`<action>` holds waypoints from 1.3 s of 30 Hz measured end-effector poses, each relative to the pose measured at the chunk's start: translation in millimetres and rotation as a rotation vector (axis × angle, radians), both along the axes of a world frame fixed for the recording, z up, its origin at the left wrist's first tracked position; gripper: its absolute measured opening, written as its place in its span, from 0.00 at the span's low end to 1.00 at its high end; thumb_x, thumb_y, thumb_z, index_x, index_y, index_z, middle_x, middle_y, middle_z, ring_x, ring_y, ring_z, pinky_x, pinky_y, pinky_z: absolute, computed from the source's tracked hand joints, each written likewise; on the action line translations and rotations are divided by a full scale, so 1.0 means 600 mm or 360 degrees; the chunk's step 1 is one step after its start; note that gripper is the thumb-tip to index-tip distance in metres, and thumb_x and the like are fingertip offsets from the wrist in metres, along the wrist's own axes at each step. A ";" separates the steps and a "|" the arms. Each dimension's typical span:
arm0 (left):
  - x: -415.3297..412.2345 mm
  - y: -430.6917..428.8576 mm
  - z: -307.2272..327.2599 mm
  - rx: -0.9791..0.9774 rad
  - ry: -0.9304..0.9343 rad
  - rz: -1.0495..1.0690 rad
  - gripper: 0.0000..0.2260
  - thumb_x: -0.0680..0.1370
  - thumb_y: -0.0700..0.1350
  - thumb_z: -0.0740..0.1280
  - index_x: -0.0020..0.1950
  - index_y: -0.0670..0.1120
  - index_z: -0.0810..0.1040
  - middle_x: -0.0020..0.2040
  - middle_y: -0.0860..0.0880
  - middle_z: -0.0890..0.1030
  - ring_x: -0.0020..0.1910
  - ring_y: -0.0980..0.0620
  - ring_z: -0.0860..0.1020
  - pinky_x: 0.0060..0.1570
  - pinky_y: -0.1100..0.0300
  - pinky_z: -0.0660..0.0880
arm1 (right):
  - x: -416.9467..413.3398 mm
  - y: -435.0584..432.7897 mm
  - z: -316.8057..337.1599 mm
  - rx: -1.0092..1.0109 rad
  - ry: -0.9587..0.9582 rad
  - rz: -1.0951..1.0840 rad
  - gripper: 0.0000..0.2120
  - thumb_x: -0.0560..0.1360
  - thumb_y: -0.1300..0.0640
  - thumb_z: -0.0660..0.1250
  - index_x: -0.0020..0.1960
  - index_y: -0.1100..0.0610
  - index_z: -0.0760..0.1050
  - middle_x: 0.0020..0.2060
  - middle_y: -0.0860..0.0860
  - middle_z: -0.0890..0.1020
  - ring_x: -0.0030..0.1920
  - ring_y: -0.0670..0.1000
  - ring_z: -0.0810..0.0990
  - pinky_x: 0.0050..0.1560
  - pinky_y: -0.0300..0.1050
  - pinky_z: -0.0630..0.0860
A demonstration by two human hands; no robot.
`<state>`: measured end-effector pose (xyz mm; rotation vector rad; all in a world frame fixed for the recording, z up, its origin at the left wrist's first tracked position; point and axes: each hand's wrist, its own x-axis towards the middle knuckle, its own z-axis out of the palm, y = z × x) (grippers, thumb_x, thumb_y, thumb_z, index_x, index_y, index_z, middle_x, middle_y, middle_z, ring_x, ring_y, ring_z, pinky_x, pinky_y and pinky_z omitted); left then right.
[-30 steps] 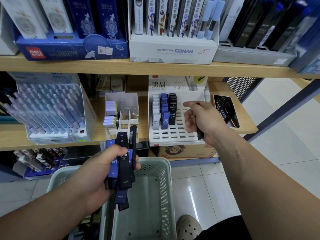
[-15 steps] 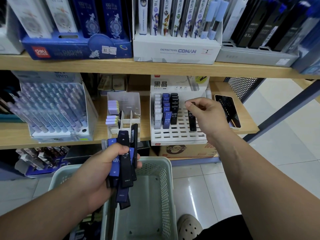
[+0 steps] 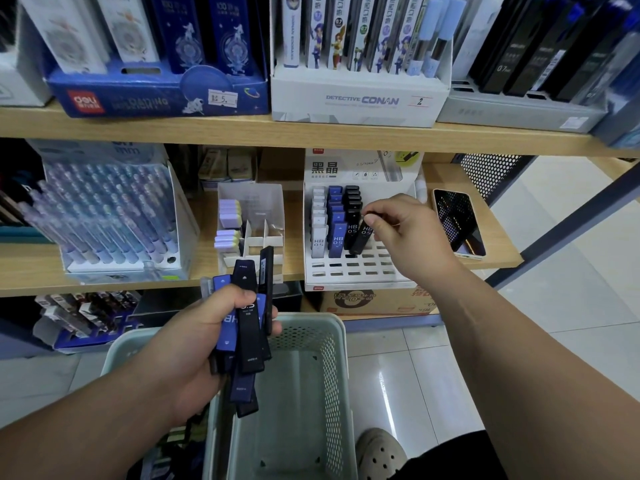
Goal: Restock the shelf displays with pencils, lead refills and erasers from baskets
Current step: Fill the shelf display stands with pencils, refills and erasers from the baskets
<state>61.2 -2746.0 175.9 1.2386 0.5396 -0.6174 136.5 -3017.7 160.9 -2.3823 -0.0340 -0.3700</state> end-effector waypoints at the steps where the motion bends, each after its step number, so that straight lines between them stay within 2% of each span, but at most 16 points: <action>1: 0.000 0.000 0.000 -0.0004 0.0000 -0.0002 0.16 0.78 0.46 0.63 0.58 0.37 0.81 0.45 0.38 0.86 0.35 0.50 0.84 0.39 0.55 0.72 | -0.001 0.002 0.003 -0.0013 0.0007 0.0031 0.07 0.79 0.59 0.69 0.55 0.56 0.84 0.45 0.47 0.78 0.44 0.44 0.78 0.46 0.28 0.71; 6: -0.001 -0.001 0.000 -0.0030 0.0008 0.0008 0.17 0.78 0.46 0.63 0.60 0.37 0.80 0.47 0.38 0.85 0.36 0.51 0.84 0.38 0.56 0.73 | -0.005 0.010 0.007 -0.0029 0.0012 0.0124 0.08 0.78 0.61 0.71 0.56 0.56 0.84 0.46 0.50 0.80 0.42 0.41 0.79 0.42 0.24 0.69; 15: -0.002 -0.002 0.003 -0.0040 0.0023 0.0006 0.16 0.78 0.46 0.64 0.60 0.37 0.81 0.48 0.39 0.86 0.37 0.51 0.85 0.37 0.57 0.73 | -0.006 0.015 0.003 -0.0184 -0.0037 0.0201 0.08 0.79 0.59 0.71 0.57 0.56 0.84 0.48 0.50 0.80 0.43 0.38 0.76 0.47 0.23 0.68; 18: -0.001 -0.001 0.002 -0.0059 0.0027 0.0005 0.16 0.77 0.46 0.65 0.59 0.38 0.81 0.48 0.39 0.86 0.39 0.50 0.85 0.39 0.56 0.74 | -0.004 0.013 0.001 -0.0168 0.0030 0.0150 0.09 0.79 0.59 0.70 0.59 0.56 0.84 0.47 0.50 0.79 0.40 0.41 0.78 0.43 0.22 0.68; 20: -0.002 0.001 0.001 -0.0059 0.0011 -0.0018 0.18 0.73 0.47 0.67 0.58 0.38 0.81 0.48 0.39 0.86 0.41 0.49 0.85 0.40 0.55 0.74 | -0.003 0.009 -0.007 -0.0201 0.0066 0.0111 0.10 0.79 0.58 0.71 0.59 0.56 0.84 0.46 0.49 0.79 0.41 0.46 0.79 0.44 0.22 0.67; 21: -0.003 0.001 0.001 -0.0057 0.0004 -0.0028 0.21 0.69 0.48 0.68 0.58 0.38 0.81 0.49 0.39 0.86 0.41 0.48 0.85 0.40 0.55 0.74 | -0.003 0.008 -0.012 -0.0211 0.0070 0.0089 0.11 0.78 0.58 0.72 0.59 0.55 0.84 0.46 0.49 0.79 0.43 0.47 0.79 0.46 0.24 0.69; 24: -0.004 0.002 0.003 -0.0057 0.0000 -0.0048 0.25 0.64 0.49 0.68 0.58 0.38 0.81 0.49 0.39 0.86 0.41 0.48 0.85 0.39 0.55 0.74 | -0.003 0.013 -0.012 -0.0210 0.0010 -0.0044 0.12 0.76 0.54 0.74 0.59 0.53 0.84 0.47 0.47 0.77 0.41 0.46 0.77 0.48 0.38 0.75; 27: -0.005 0.003 0.008 -0.0043 -0.0004 -0.0126 0.25 0.65 0.50 0.68 0.57 0.37 0.82 0.48 0.38 0.86 0.39 0.49 0.85 0.37 0.57 0.74 | -0.014 0.037 0.016 -0.0110 -0.0101 -0.0147 0.11 0.76 0.48 0.73 0.57 0.50 0.83 0.45 0.46 0.78 0.39 0.44 0.76 0.44 0.37 0.72; 28: -0.006 0.002 0.010 -0.0043 -0.0008 -0.0158 0.25 0.65 0.50 0.67 0.56 0.37 0.82 0.48 0.38 0.86 0.39 0.50 0.85 0.35 0.58 0.74 | -0.021 0.053 0.030 0.0081 -0.0013 -0.0092 0.09 0.77 0.47 0.72 0.54 0.50 0.83 0.43 0.47 0.80 0.39 0.43 0.77 0.42 0.36 0.73; 30: -0.007 0.001 0.014 -0.0063 -0.0030 -0.0199 0.24 0.65 0.49 0.67 0.56 0.37 0.82 0.48 0.38 0.86 0.40 0.49 0.85 0.33 0.60 0.76 | -0.037 0.086 0.049 0.0547 0.0385 0.0161 0.09 0.77 0.46 0.71 0.50 0.52 0.83 0.41 0.50 0.83 0.38 0.45 0.79 0.39 0.41 0.76; 31: -0.008 -0.001 0.016 -0.0081 -0.0041 -0.0207 0.24 0.65 0.48 0.67 0.56 0.37 0.82 0.49 0.39 0.86 0.41 0.48 0.85 0.32 0.61 0.77 | -0.045 0.100 0.055 0.0662 0.0607 0.0303 0.11 0.77 0.46 0.70 0.48 0.54 0.83 0.40 0.50 0.84 0.36 0.46 0.79 0.36 0.43 0.74; 33: -0.011 -0.004 0.018 -0.0102 -0.0064 -0.0214 0.23 0.65 0.47 0.66 0.57 0.39 0.81 0.49 0.40 0.86 0.41 0.47 0.86 0.35 0.59 0.77 | -0.057 0.119 0.057 0.0726 0.0899 0.0557 0.14 0.77 0.47 0.71 0.44 0.59 0.81 0.34 0.49 0.82 0.31 0.44 0.77 0.31 0.39 0.69; 36: -0.012 -0.005 0.021 -0.0122 -0.0097 -0.0214 0.23 0.65 0.47 0.67 0.58 0.41 0.81 0.49 0.40 0.86 0.42 0.46 0.86 0.36 0.58 0.78 | -0.062 0.128 0.054 0.0787 0.0989 0.0646 0.11 0.77 0.54 0.72 0.39 0.58 0.78 0.30 0.49 0.80 0.25 0.40 0.73 0.26 0.32 0.66; 39: -0.010 -0.003 0.020 -0.0132 -0.0087 -0.0149 0.24 0.66 0.46 0.67 0.61 0.41 0.80 0.50 0.39 0.86 0.46 0.44 0.86 0.42 0.55 0.76 | -0.060 0.130 0.052 0.0915 0.1002 0.0595 0.06 0.80 0.57 0.69 0.48 0.60 0.80 0.36 0.50 0.83 0.33 0.42 0.80 0.34 0.36 0.71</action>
